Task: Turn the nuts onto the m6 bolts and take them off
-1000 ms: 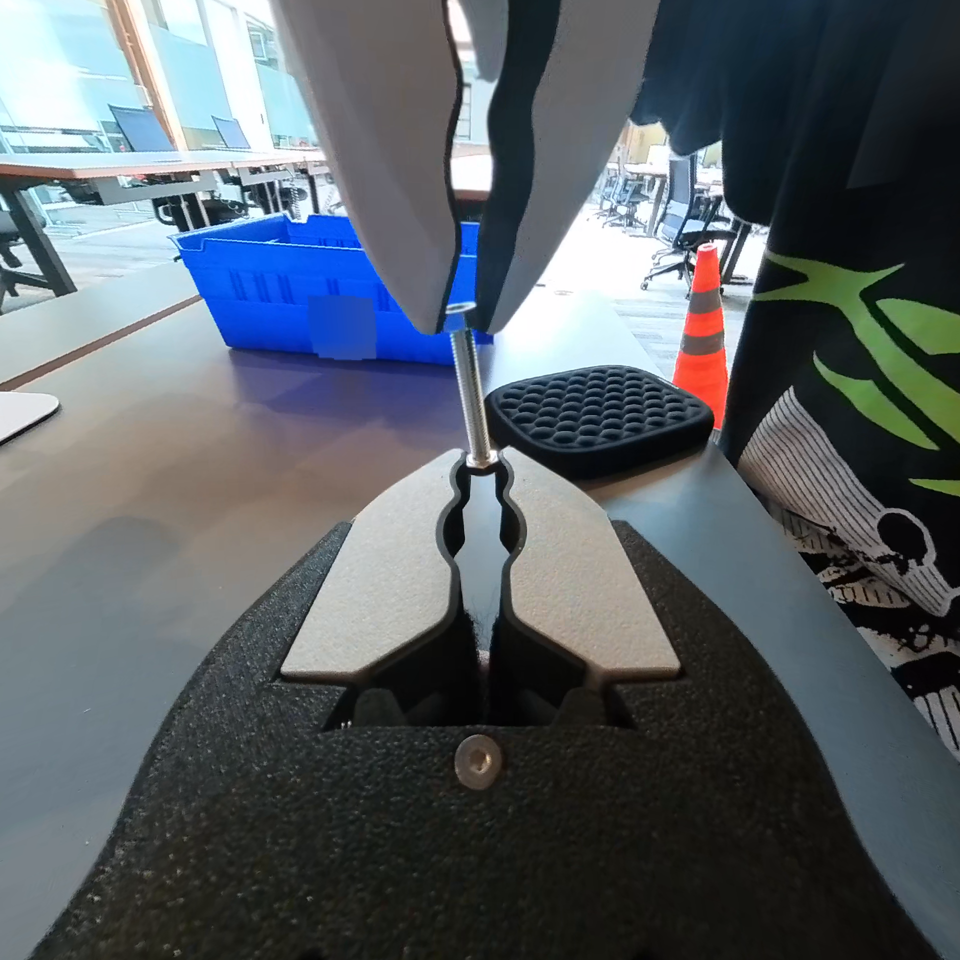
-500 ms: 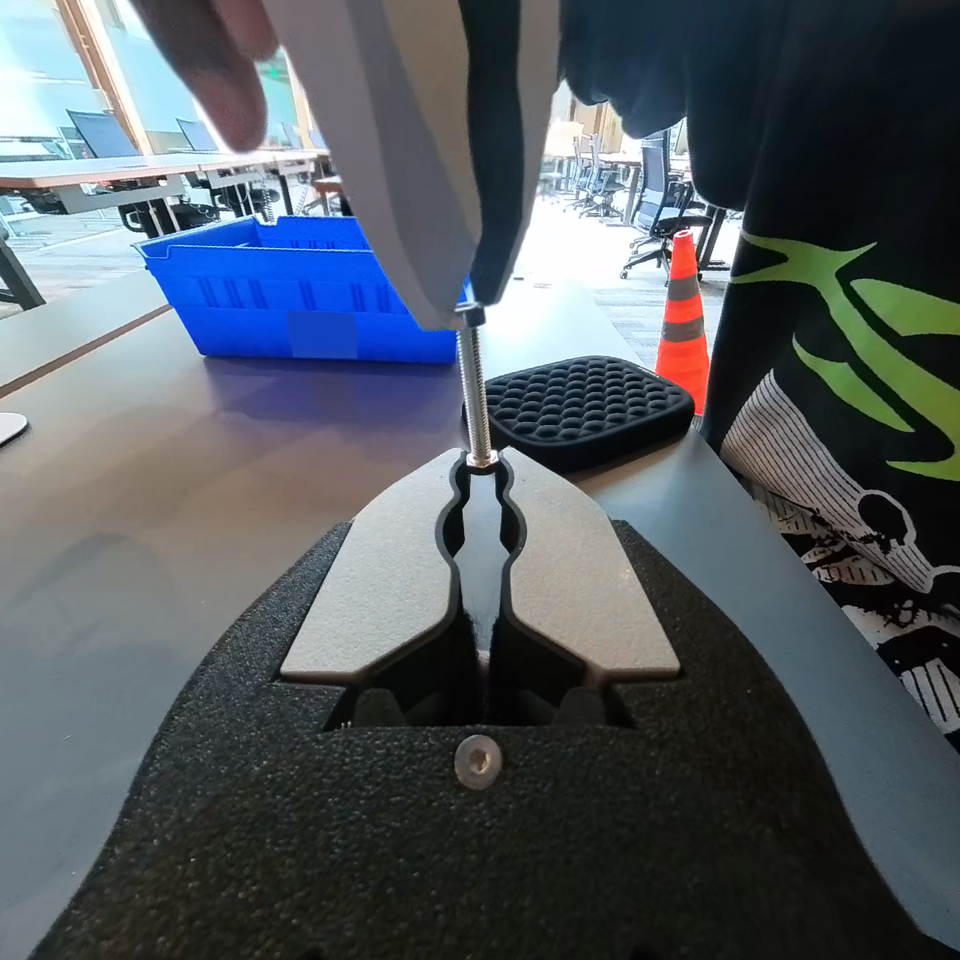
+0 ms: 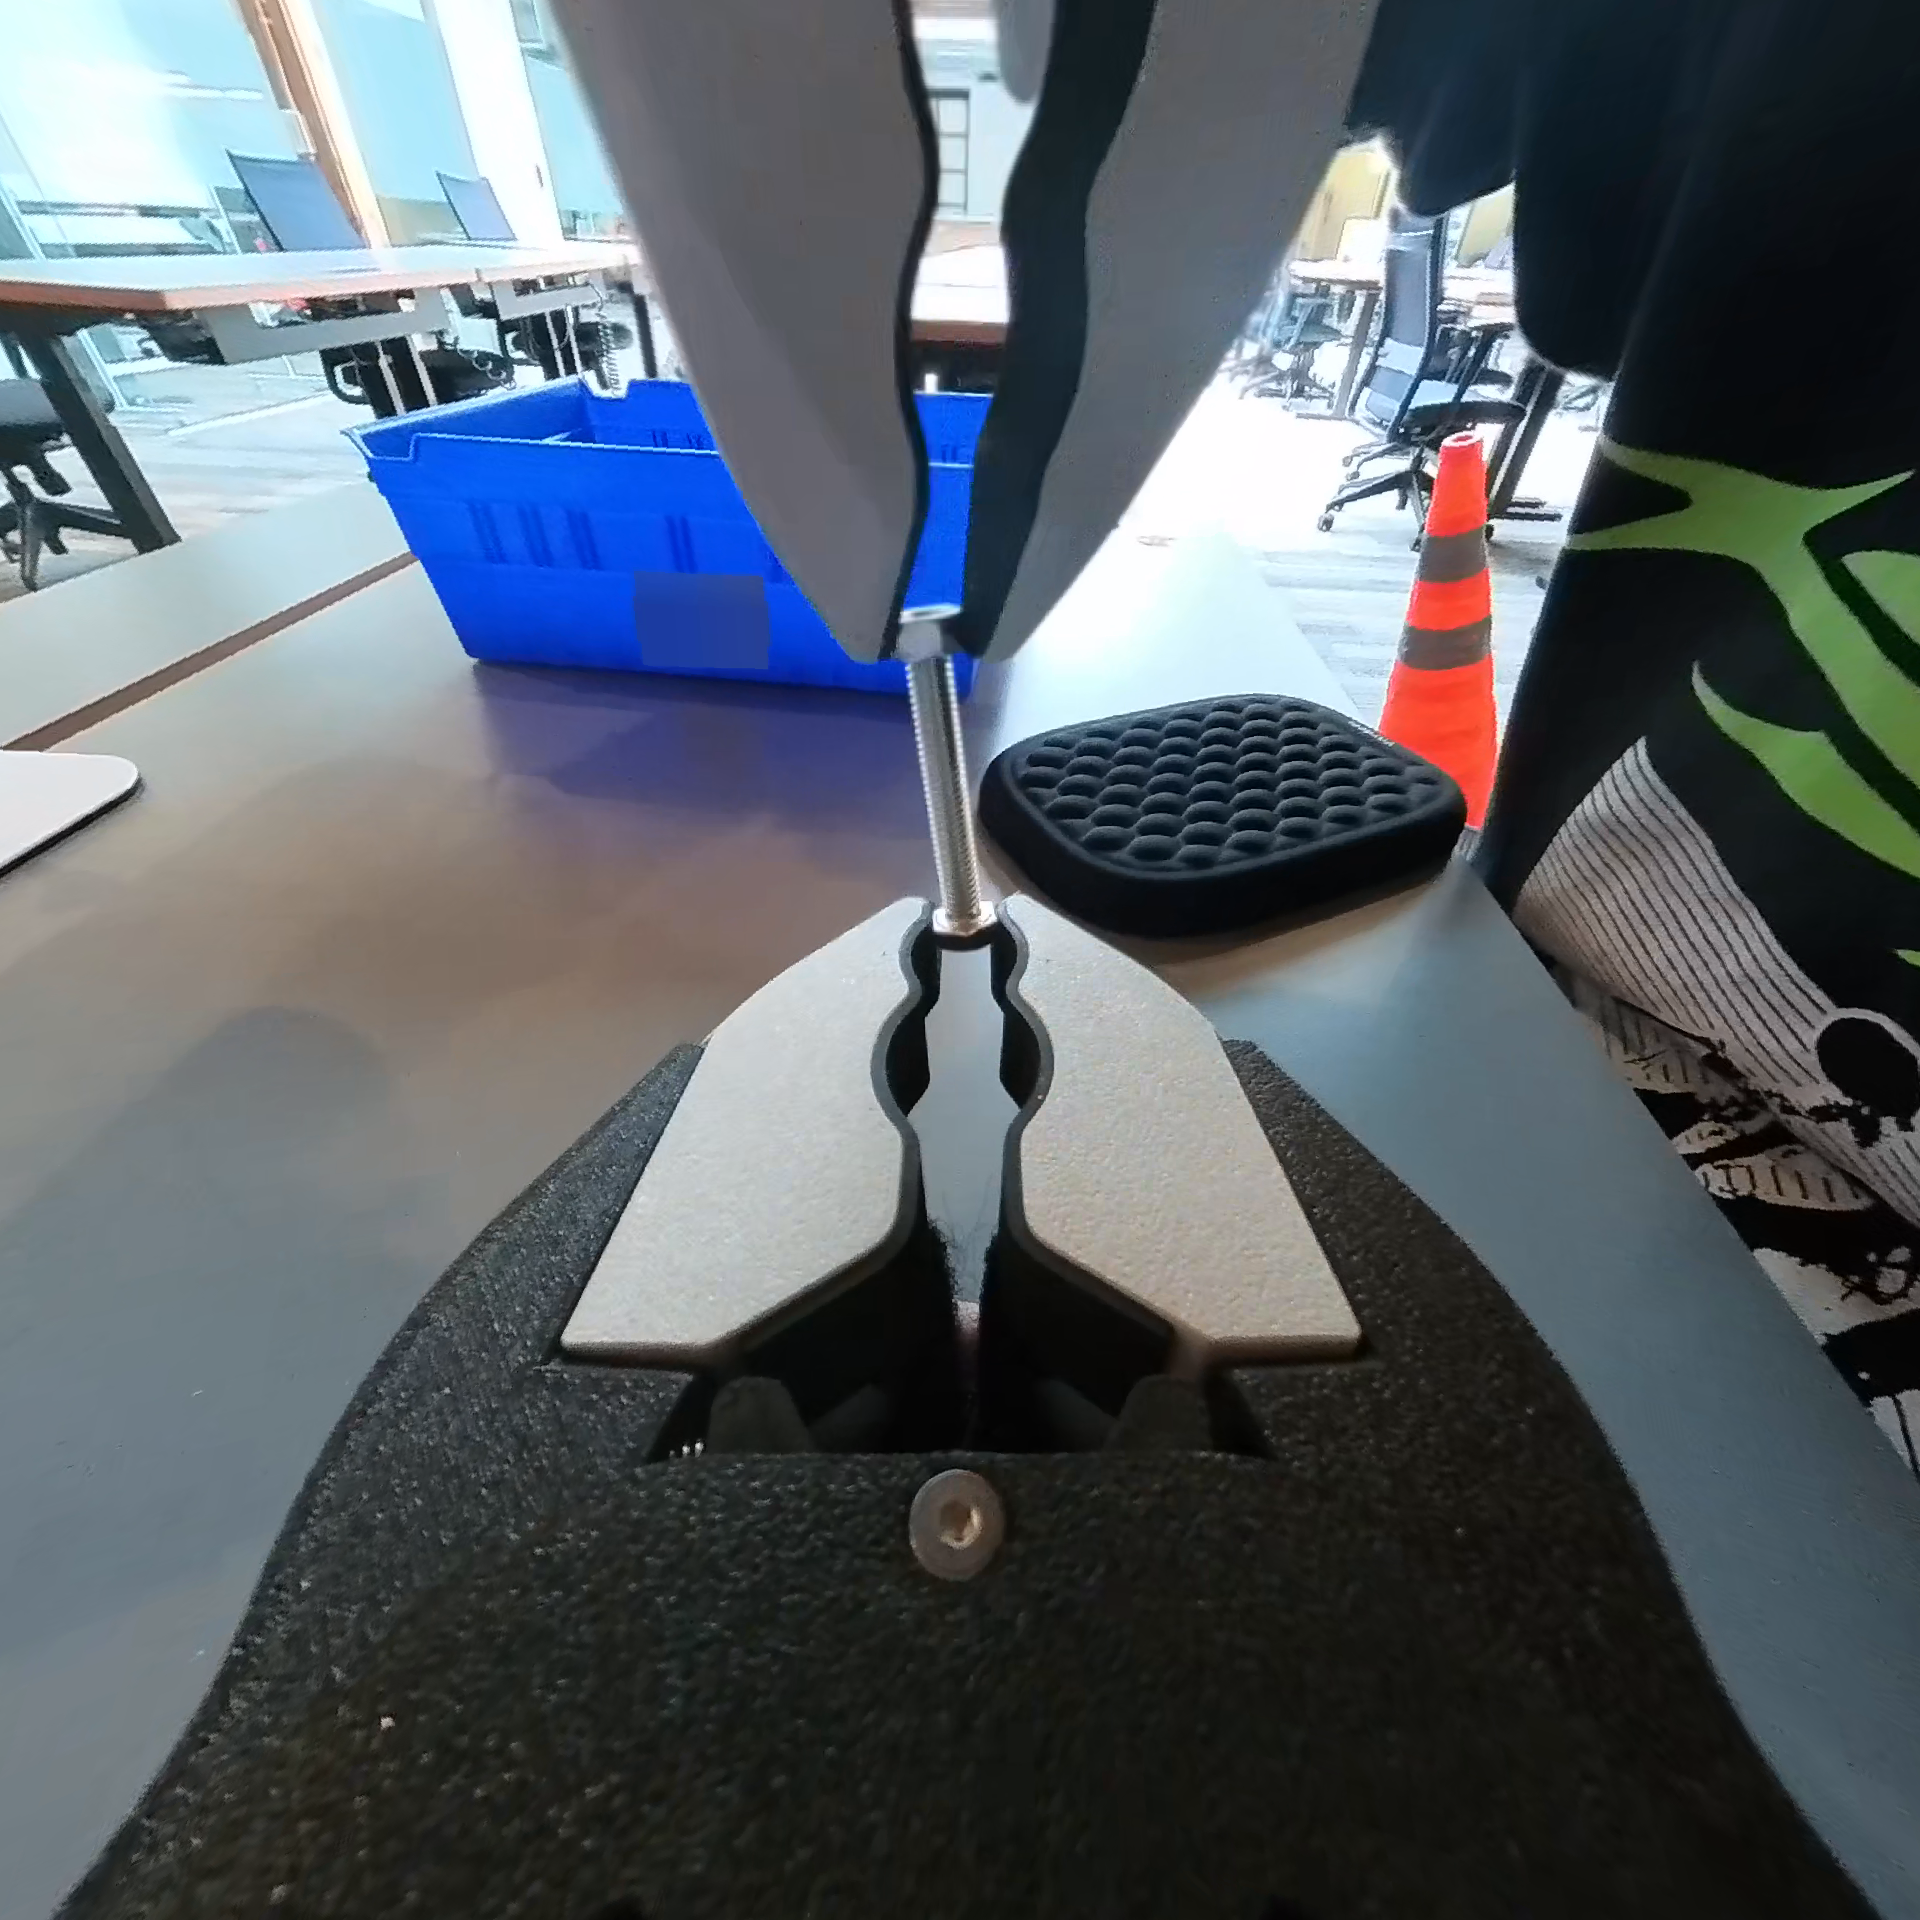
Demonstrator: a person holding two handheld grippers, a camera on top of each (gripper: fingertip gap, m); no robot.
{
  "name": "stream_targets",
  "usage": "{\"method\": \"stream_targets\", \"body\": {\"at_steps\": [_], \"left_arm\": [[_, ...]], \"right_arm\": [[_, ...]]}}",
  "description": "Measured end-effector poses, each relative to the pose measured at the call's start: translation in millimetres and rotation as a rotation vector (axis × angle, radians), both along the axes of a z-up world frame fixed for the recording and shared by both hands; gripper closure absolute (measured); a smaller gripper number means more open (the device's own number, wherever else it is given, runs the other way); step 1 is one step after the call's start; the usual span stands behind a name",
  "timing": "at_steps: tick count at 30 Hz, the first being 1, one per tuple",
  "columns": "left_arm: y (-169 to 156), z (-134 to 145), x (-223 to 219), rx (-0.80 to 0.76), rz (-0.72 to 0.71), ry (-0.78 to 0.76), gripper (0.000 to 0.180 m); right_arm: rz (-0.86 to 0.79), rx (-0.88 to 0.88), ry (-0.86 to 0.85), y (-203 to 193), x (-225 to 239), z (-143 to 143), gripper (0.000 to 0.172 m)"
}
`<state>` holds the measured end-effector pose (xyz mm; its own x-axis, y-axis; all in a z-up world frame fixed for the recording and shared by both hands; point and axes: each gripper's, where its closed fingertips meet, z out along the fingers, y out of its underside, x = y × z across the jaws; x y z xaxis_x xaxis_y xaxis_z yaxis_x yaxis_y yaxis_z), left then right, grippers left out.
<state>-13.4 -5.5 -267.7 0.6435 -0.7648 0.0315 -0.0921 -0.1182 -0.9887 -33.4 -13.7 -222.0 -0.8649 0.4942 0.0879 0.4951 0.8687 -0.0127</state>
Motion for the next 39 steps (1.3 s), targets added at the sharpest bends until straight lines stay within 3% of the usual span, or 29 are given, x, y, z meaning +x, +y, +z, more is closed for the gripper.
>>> {"method": "stream_targets", "body": {"at_steps": [2, 3, 4, 6, 10, 17, 20, 26, 28, 30, 34, 39], "left_arm": [[-0.2, 0.4, 0.0, 0.002, -0.002, -0.002, 0.172], [-0.6, 1.3, -0.1, 0.007, -0.003, -0.007, 0.172], [-1.1, 2.0, -0.2, 0.010, -0.006, -0.012, 0.172], [-2.3, 2.5, 0.7, 0.014, -0.016, -0.012, 0.172], [-4.0, 3.2, 1.5, 0.016, -0.032, -0.019, 0.172], [-5.8, 3.8, 2.6, 0.020, -0.046, -0.022, 0.172], [-4.5, 4.0, 1.3, 0.015, -0.036, -0.028, 0.172], [-3.0, 3.0, 0.6, 0.017, -0.018, -0.016, 0.172], [-3.5, 3.4, 0.8, 0.018, -0.023, -0.019, 0.172], [-4.3, 4.3, 0.8, 0.023, -0.028, -0.025, 0.172], [-6.1, 5.3, 1.6, 0.023, -0.045, -0.035, 0.172], [-7.4, 5.8, 2.5, 0.027, -0.055, -0.036, 0.172]], "right_arm": [[-0.066, -0.011, 0.016, -1.7, -0.9, 0.8, 0.162], [-0.065, -0.022, 0.021, -3.6, -1.1, 2.0, 0.152], [-0.036, -0.034, 0.029, -5.4, -2.0, 4.5, 0.139], [0.119, -0.046, 0.062, -7.3, -5.5, 12.0, 0.134], [0.580, -0.059, 0.057, -10.9, 8.4, 13.2, 0.140], [0.670, -0.080, 0.099, -8.6, 0.7, 1.9, 0.161], [0.552, -0.060, 0.074, -6.0, -1.0, 1.8, 0.161], [0.038, -0.022, 0.015, -4.8, 0.4, 0.6, 0.160], [-0.001, -0.051, -0.011, -8.1, 2.6, 1.9, 0.136], [0.105, -0.071, 0.027, -8.7, -2.3, 9.0, 0.126], [0.542, -0.099, 0.089, -12.1, 5.3, 17.0, 0.142], [0.627, -0.109, 0.121, -8.7, -0.7, 8.7, 0.154]]}}
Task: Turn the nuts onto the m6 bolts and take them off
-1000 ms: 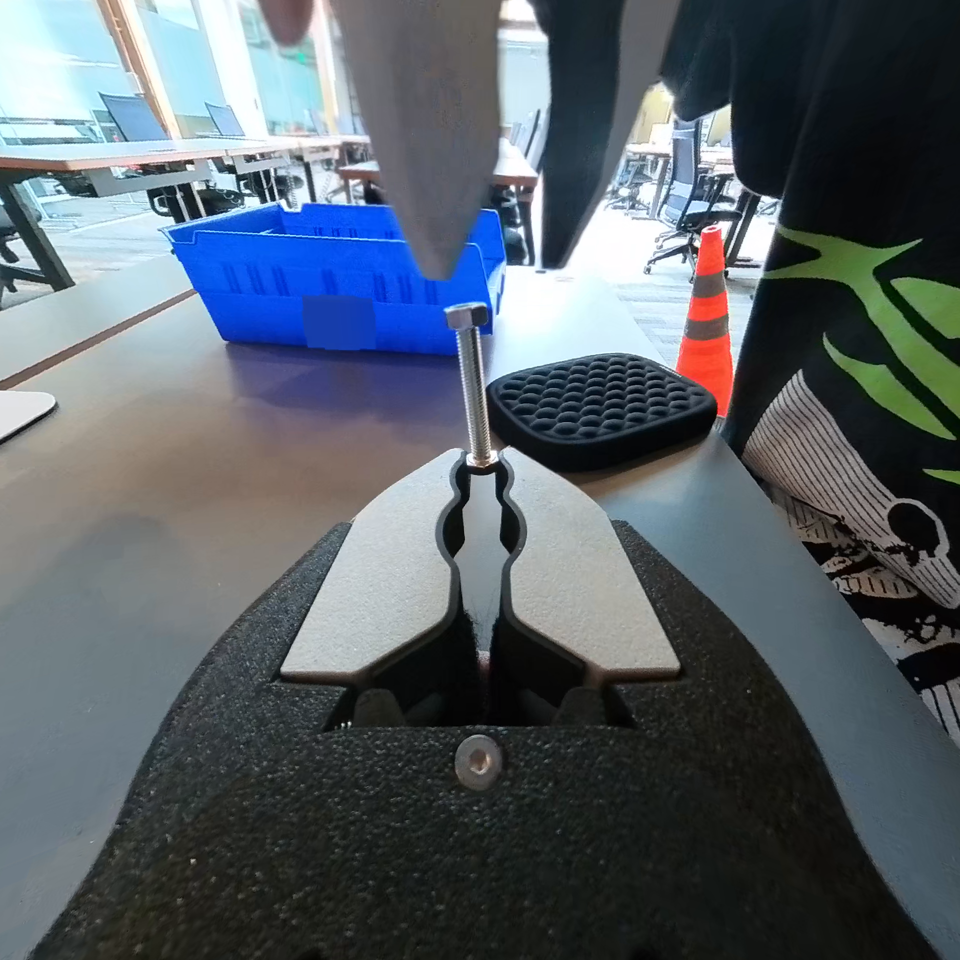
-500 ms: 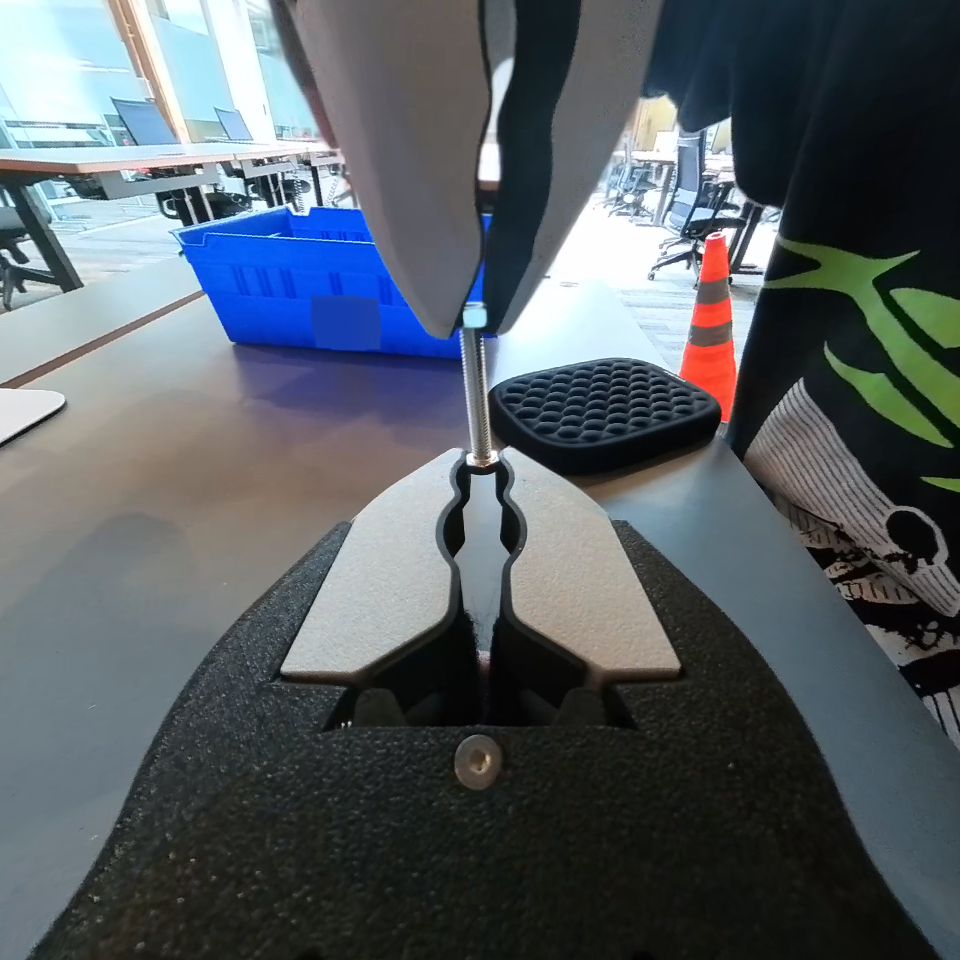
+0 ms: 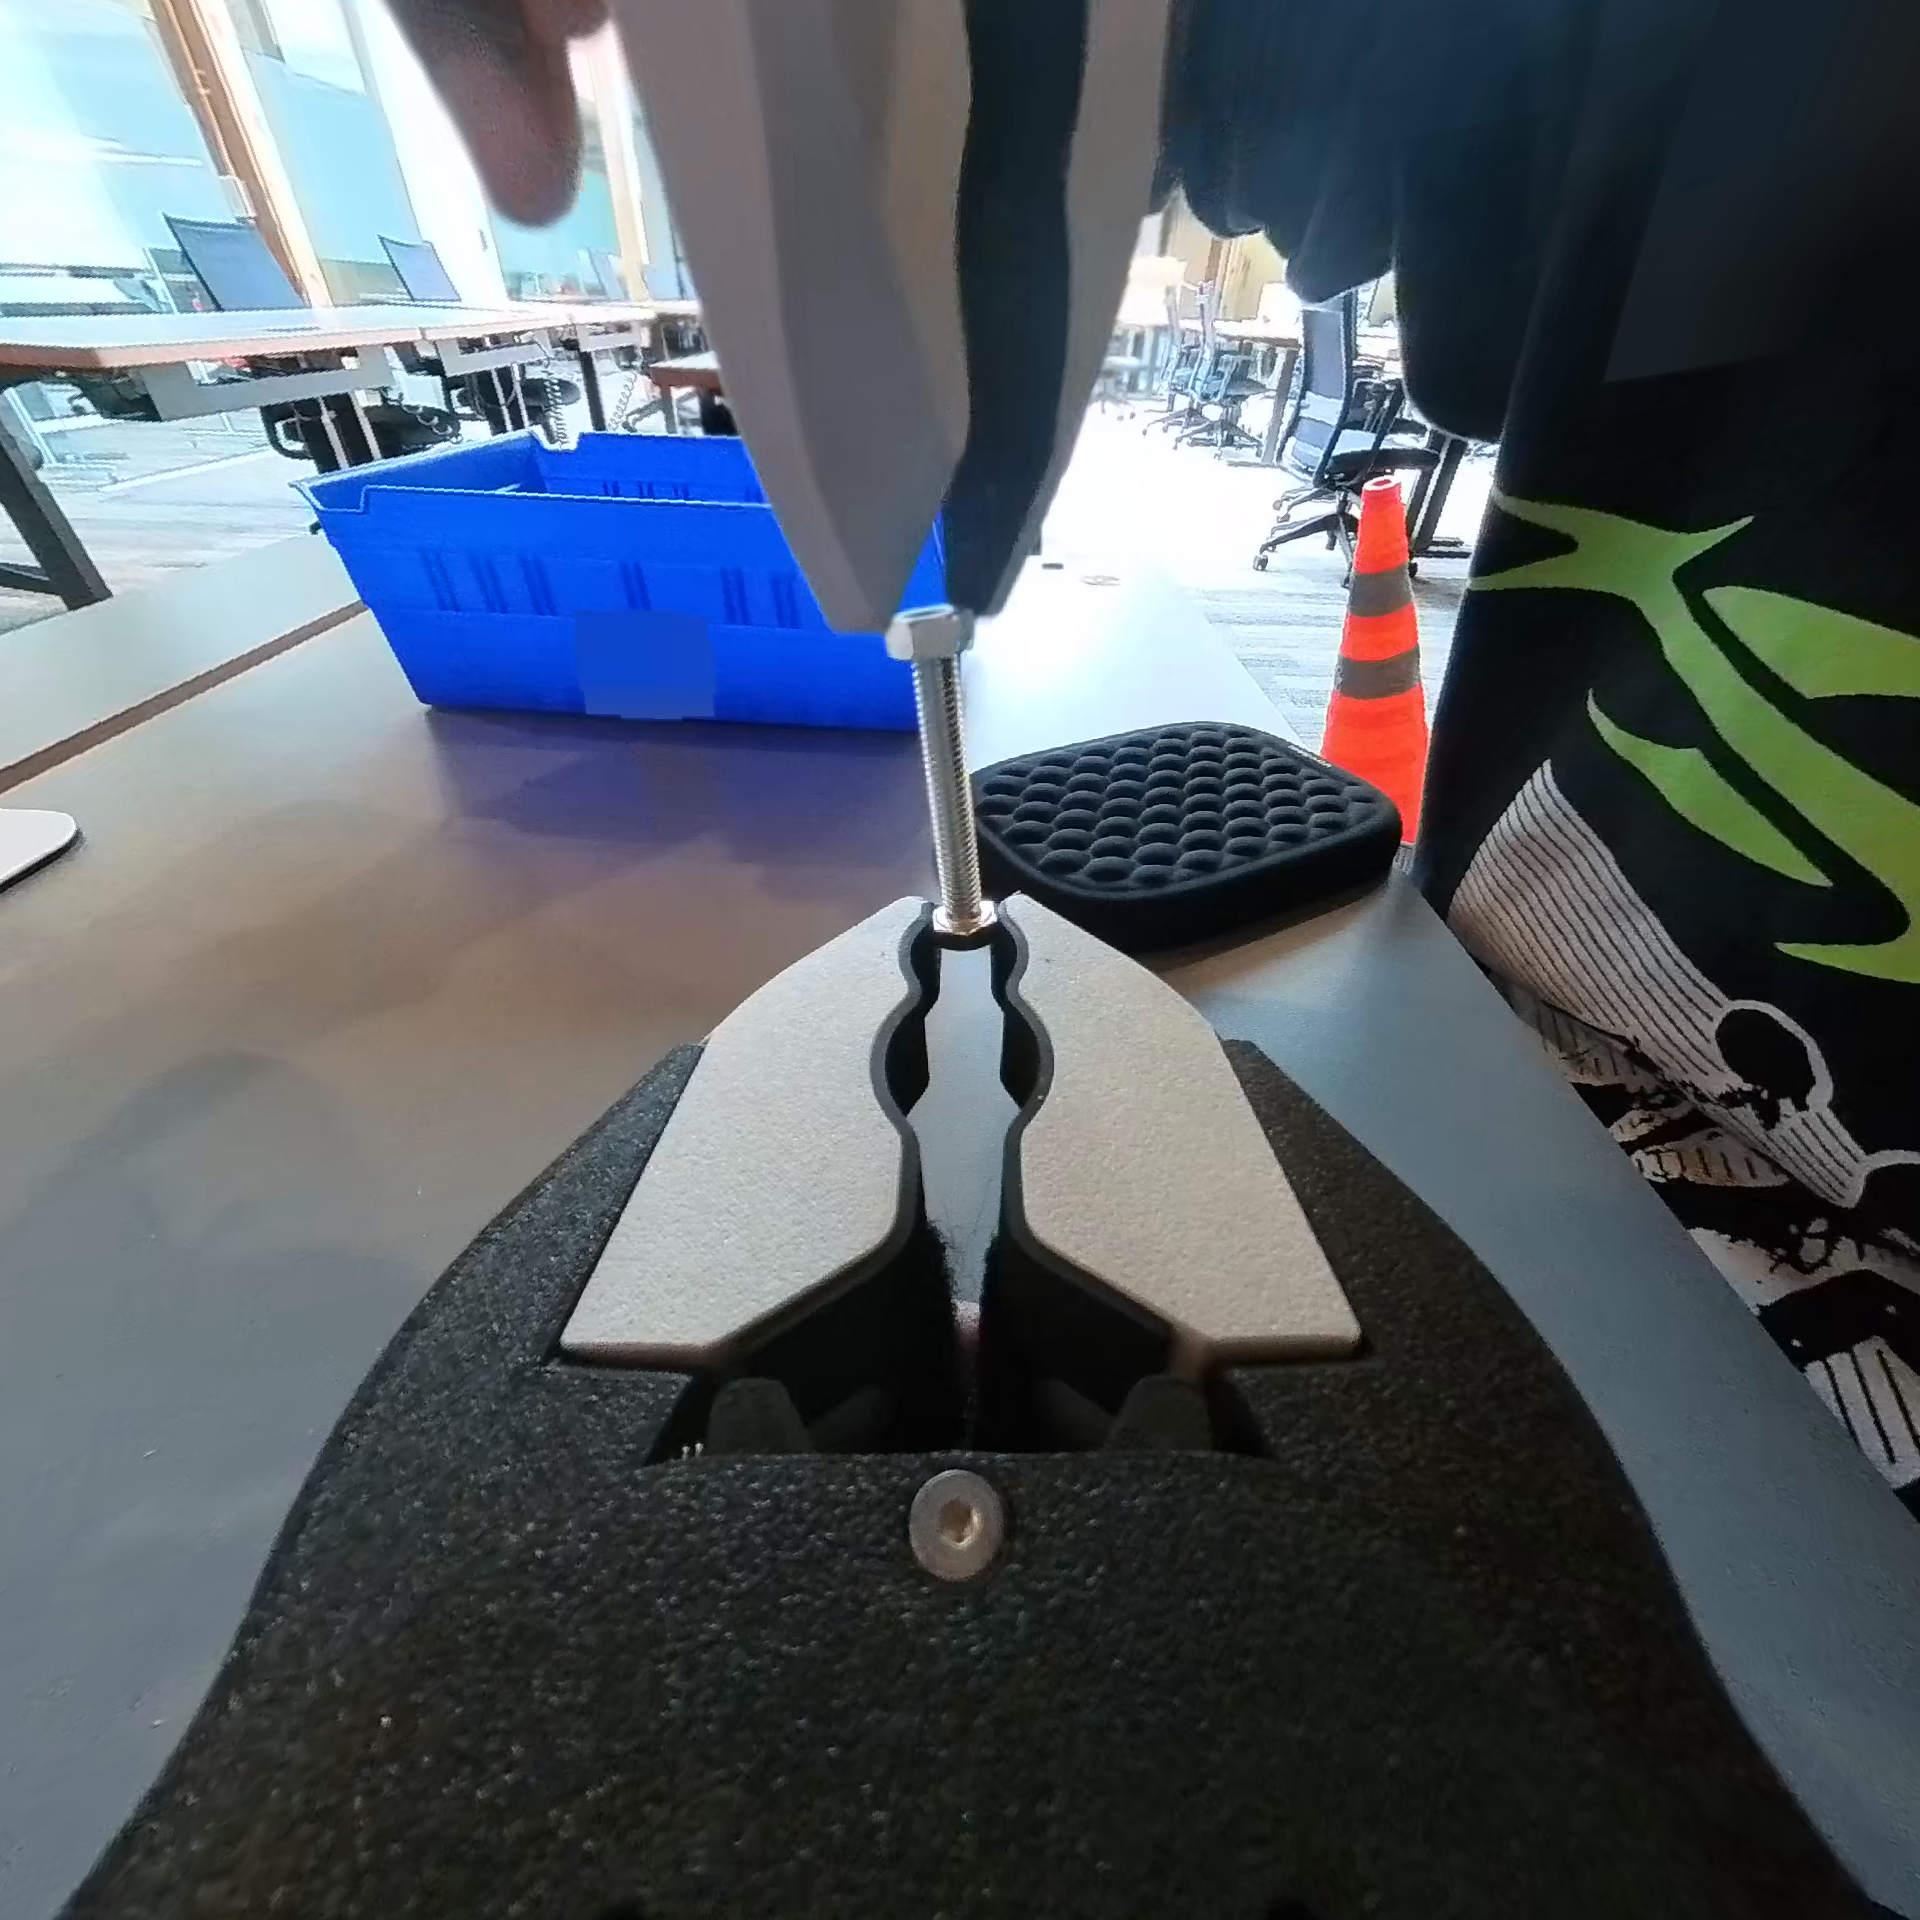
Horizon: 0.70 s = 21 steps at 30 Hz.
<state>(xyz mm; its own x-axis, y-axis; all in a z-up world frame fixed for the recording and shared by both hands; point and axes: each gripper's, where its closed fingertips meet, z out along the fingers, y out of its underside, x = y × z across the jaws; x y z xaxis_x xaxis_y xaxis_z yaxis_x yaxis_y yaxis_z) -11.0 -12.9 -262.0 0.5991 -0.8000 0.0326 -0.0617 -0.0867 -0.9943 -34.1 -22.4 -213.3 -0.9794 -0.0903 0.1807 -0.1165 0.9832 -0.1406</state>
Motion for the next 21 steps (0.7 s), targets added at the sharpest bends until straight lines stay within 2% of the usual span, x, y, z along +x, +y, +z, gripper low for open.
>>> {"method": "stream_targets", "body": {"at_steps": [2, 4, 11, 12, 15, 19, 21], "left_arm": [[0.1, 0.2, -0.4, 0.000, 0.001, -0.002, 0.172], [0.9, -0.1, -0.9, -0.004, 0.008, -0.002, 0.172], [5.6, -3.6, -3.0, -0.035, 0.035, 0.007, 0.172], [5.4, -3.4, -2.9, -0.034, 0.033, 0.006, 0.172], [5.4, -1.4, -4.7, -0.038, 0.030, -0.018, 0.172], [5.4, -0.2, -6.4, -0.063, 0.011, -0.052, 0.172], [5.6, -0.2, -6.8, -0.075, 0.004, -0.062, 0.172]], "right_arm": [[0.004, -0.006, 0.008, -0.7, -1.3, -2.3, 0.161], [-0.059, 0.005, -0.002, 0.7, -3.2, -2.9, 0.161], [-0.605, 0.020, -0.111, 6.8, -3.4, -6.9, 0.161], [-0.623, 0.001, -0.115, 5.2, -3.2, -6.5, 0.159], [-0.639, -0.065, -0.141, 0.6, -1.9, -0.4, 0.137], [-0.472, -0.134, -0.094, 6.1, -0.9, 8.6, 0.140], [-0.402, -0.164, -0.089, 10.0, 3.7, 7.6, 0.146]]}}
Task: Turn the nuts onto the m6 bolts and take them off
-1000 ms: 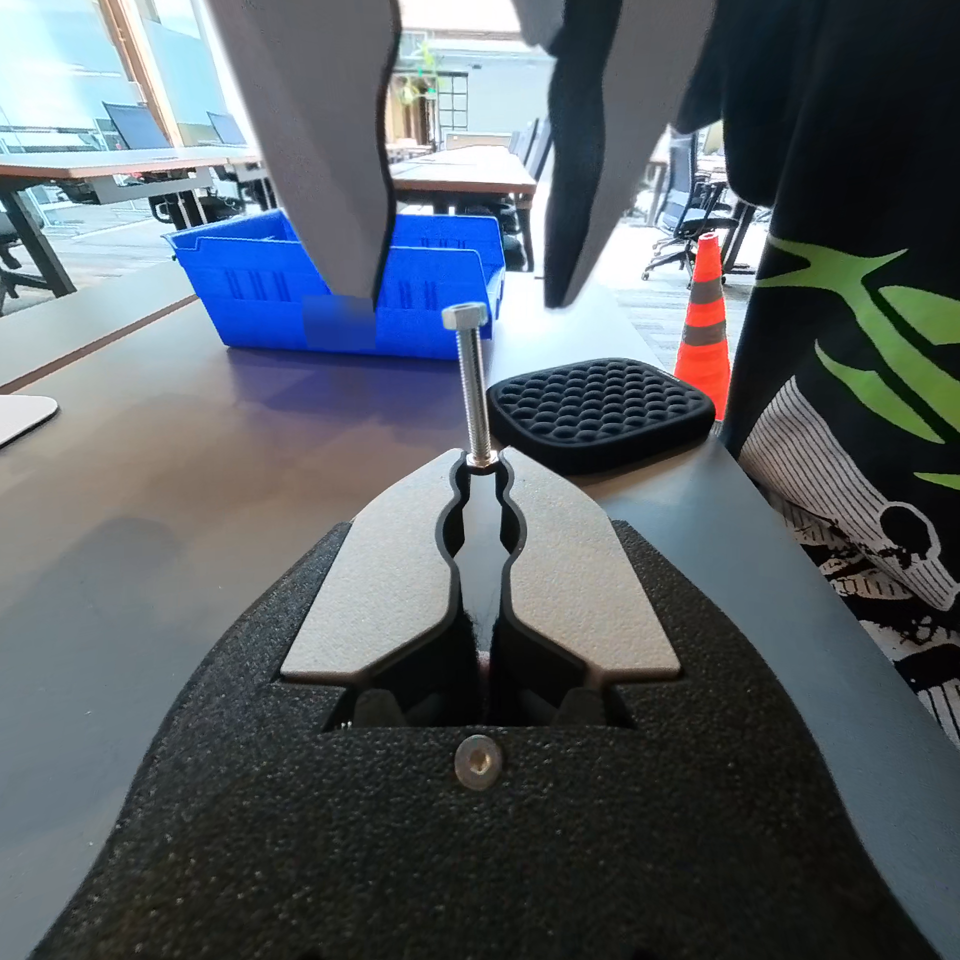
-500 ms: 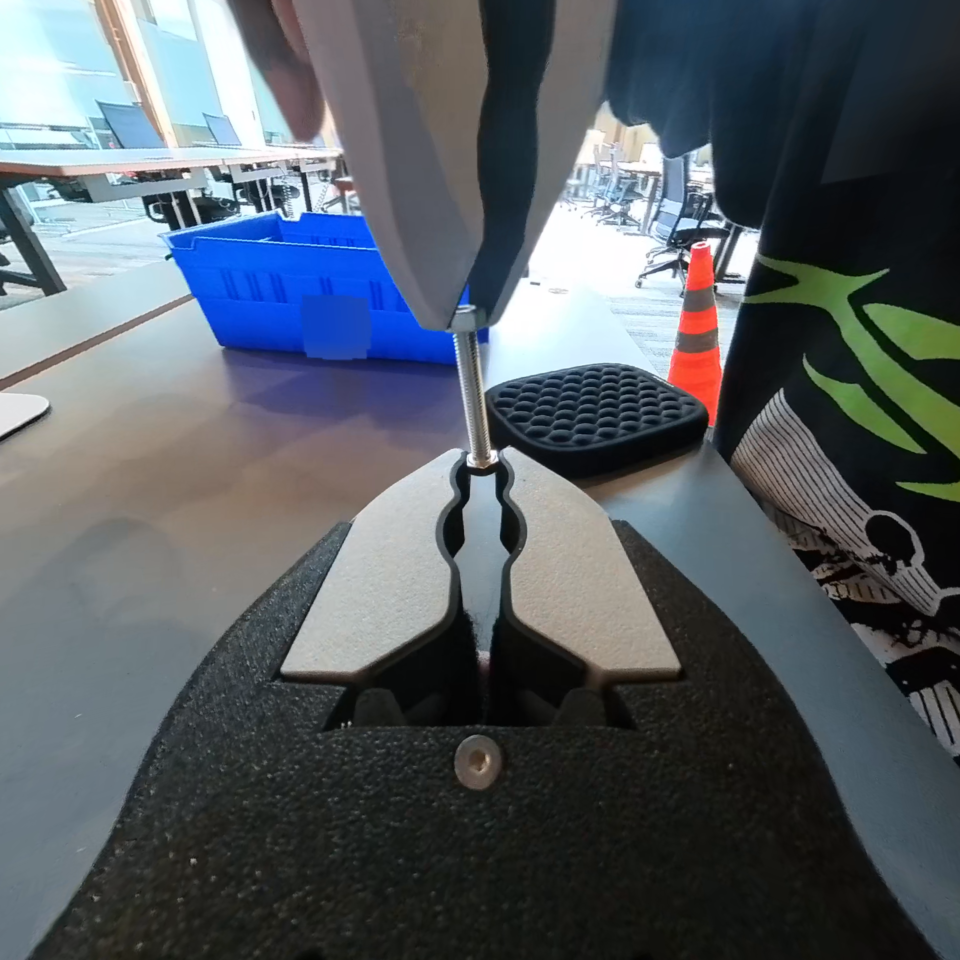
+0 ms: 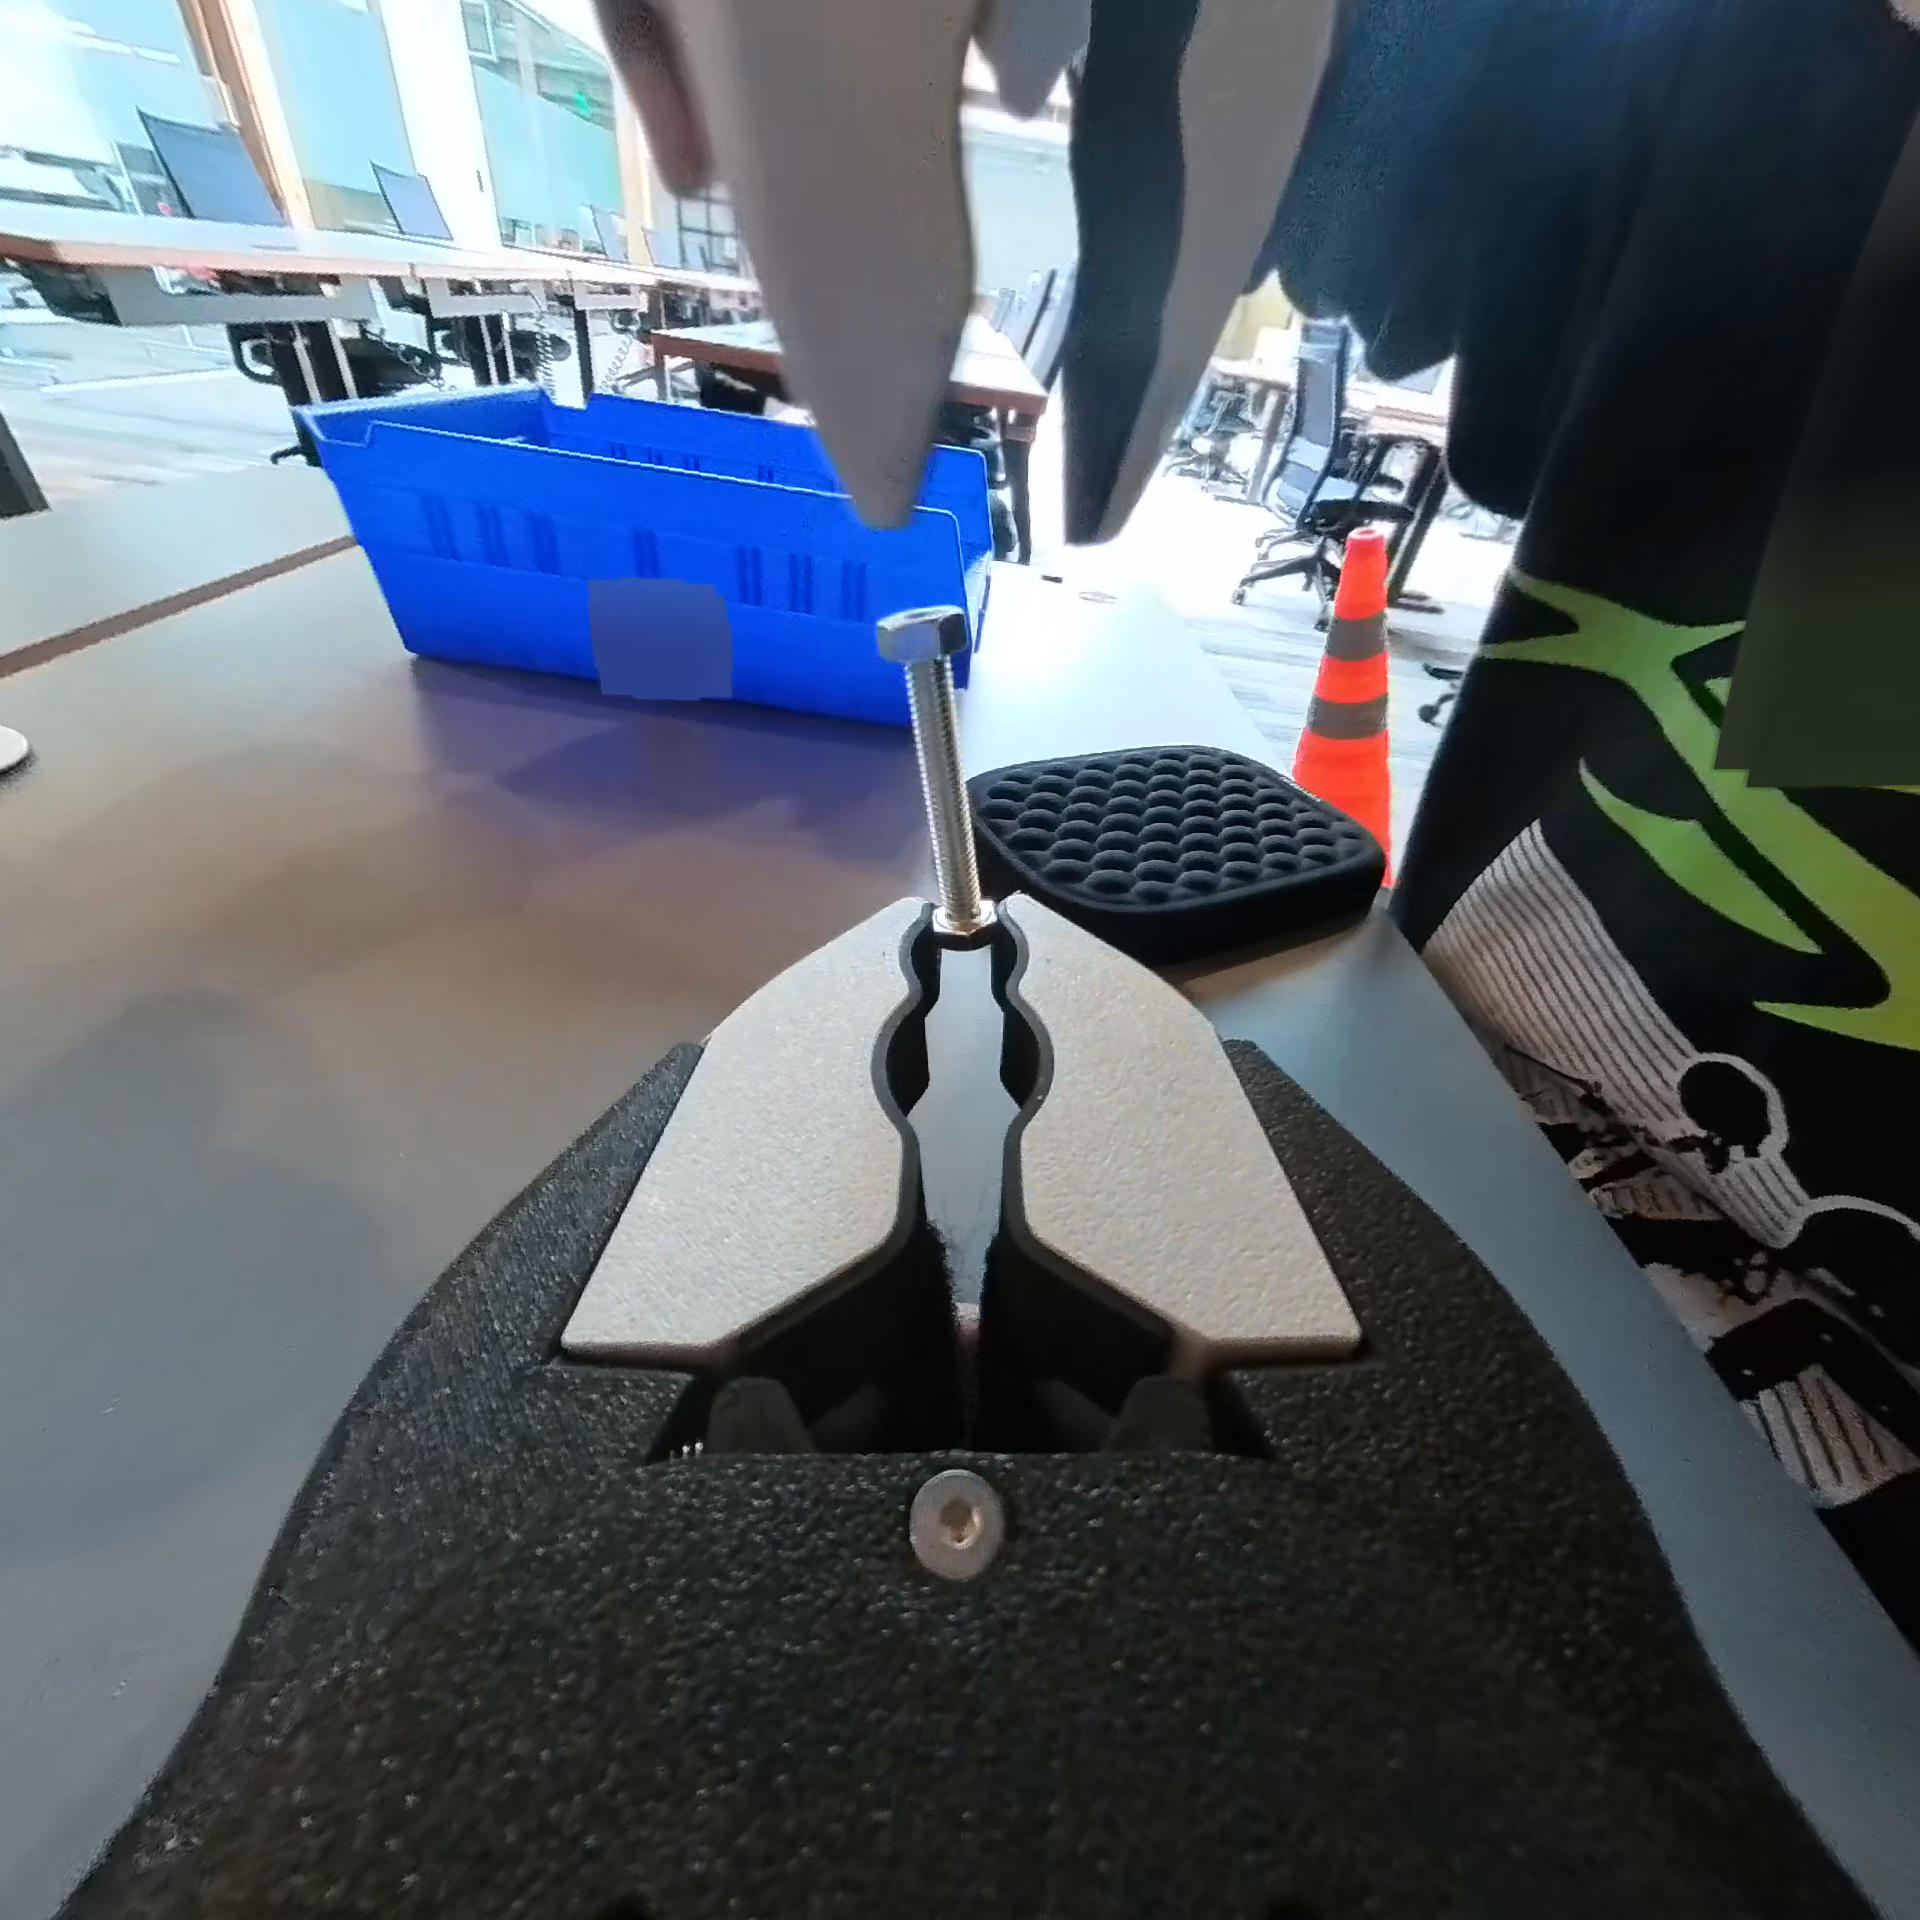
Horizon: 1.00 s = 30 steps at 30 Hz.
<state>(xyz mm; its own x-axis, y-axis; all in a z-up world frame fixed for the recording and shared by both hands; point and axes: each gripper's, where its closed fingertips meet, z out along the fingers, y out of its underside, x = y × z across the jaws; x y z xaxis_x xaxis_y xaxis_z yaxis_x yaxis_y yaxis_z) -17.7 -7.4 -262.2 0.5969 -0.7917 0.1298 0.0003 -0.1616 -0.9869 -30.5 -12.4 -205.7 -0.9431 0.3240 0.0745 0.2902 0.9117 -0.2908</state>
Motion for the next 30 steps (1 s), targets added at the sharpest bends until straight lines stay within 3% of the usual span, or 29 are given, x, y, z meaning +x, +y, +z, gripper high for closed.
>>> {"method": "stream_targets", "body": {"at_steps": [8, 17, 25, 30], "left_arm": [[-5.2, -3.1, 6.1, -0.012, -0.062, 0.019, 0.172], [-11.1, -4.5, 11.0, 0.001, -0.111, 0.042, 0.172], [-11.3, -5.4, 12.0, 0.009, -0.109, 0.057, 0.172], [-10.5, -6.9, 13.1, 0.024, -0.091, 0.085, 0.172]], "right_arm": [[0.224, -0.050, 0.103, 2.1, -3.6, 2.4, 0.155], [0.366, -0.030, 0.035, -9.8, 4.1, -8.2, 0.155], [0.318, 0.016, -0.007, -10.6, 2.8, -15.0, 0.161], [0.055, 0.036, -0.083, -10.2, 3.4, -16.5, 0.161]]}}
